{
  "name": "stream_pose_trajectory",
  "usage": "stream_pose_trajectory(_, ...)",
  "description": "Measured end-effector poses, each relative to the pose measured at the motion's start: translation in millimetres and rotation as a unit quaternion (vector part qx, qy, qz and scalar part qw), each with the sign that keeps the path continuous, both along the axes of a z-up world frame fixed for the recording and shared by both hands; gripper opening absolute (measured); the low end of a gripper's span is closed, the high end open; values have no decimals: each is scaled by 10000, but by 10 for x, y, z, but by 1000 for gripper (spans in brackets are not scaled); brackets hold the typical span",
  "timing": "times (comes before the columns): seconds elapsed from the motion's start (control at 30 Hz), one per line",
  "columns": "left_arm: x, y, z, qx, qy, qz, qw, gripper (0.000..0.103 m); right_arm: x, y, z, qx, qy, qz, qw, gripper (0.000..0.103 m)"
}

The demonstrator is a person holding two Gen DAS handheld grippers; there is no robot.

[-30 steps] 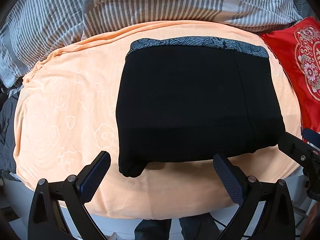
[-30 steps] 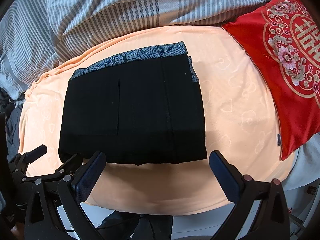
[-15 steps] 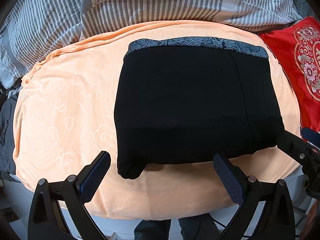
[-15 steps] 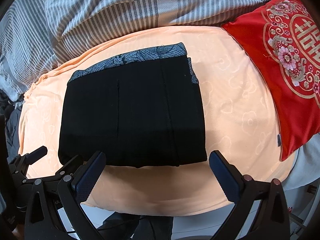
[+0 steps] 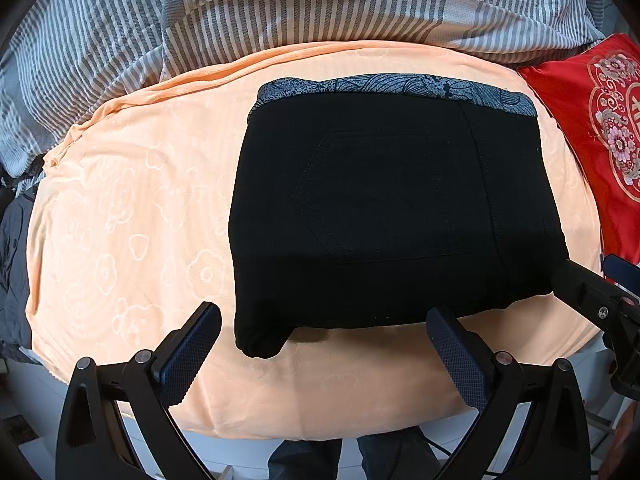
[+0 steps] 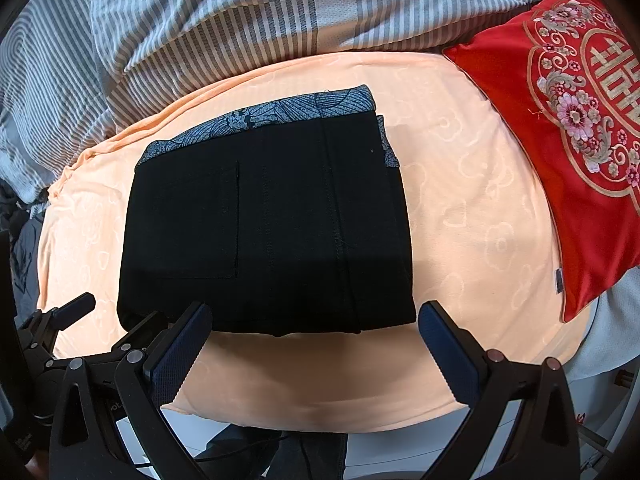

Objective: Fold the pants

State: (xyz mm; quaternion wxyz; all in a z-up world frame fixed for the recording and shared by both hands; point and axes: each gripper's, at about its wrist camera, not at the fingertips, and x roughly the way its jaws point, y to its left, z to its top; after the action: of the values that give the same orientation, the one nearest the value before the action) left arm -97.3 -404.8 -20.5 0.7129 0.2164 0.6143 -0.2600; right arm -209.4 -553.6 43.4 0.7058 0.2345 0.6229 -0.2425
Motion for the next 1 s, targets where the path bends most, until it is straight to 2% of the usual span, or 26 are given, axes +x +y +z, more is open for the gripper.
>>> stream_pose_trajectory(0.73,33,55,5,-59,-123,158,9998,103,-21,-1,-6,18,17,-27,10000,103)
stream_pose_trajectory(1.0,9,54,38,-151,-249,67,9996,103,-7,-4,-23,20,28,-30,10000,103)
